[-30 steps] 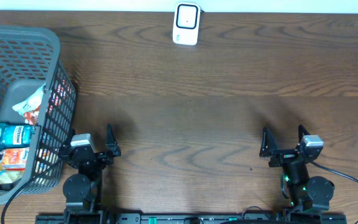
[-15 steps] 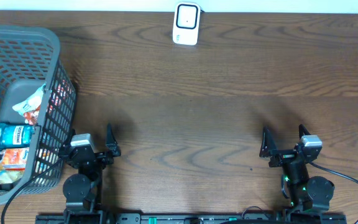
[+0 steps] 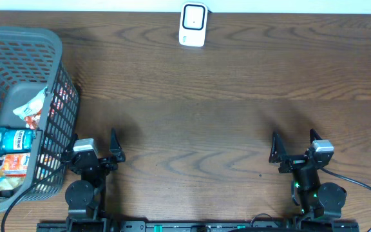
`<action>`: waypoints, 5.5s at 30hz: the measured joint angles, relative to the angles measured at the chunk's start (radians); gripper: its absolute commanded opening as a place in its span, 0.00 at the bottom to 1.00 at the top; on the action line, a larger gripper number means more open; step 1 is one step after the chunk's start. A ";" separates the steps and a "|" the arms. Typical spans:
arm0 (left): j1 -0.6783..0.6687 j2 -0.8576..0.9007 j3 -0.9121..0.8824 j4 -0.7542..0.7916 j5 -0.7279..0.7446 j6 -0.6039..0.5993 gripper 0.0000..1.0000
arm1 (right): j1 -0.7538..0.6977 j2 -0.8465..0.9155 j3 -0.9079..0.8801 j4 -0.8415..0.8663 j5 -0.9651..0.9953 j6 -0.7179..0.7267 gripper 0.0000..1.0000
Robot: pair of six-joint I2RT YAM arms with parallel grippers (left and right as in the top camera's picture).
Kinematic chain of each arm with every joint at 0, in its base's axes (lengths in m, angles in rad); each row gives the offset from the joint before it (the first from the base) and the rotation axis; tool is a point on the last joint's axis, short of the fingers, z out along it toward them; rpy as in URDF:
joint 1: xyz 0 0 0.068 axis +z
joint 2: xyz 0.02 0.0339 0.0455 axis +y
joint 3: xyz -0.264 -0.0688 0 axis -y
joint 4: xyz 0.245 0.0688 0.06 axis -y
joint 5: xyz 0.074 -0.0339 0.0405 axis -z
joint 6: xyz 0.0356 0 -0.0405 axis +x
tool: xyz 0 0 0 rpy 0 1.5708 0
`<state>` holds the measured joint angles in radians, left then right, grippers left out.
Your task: Scan the item barcode
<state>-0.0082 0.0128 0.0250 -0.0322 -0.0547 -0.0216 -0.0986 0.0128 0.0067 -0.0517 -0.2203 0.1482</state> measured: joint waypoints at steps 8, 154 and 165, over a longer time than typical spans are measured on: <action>0.000 0.000 0.000 0.000 0.000 0.000 0.98 | 0.000 0.000 0.000 0.000 0.000 0.000 0.99; 0.748 1.710 1.719 -1.314 -0.109 -0.750 0.94 | 0.000 0.000 0.000 -0.001 0.007 0.000 0.99; 0.760 1.717 1.498 -1.207 -0.157 -0.760 0.94 | 0.000 0.000 0.000 -0.001 0.007 0.000 0.99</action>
<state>0.7521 1.7298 1.5227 -1.2388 -0.2119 -0.7818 -0.0982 0.0128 0.0067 -0.0525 -0.2131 0.1478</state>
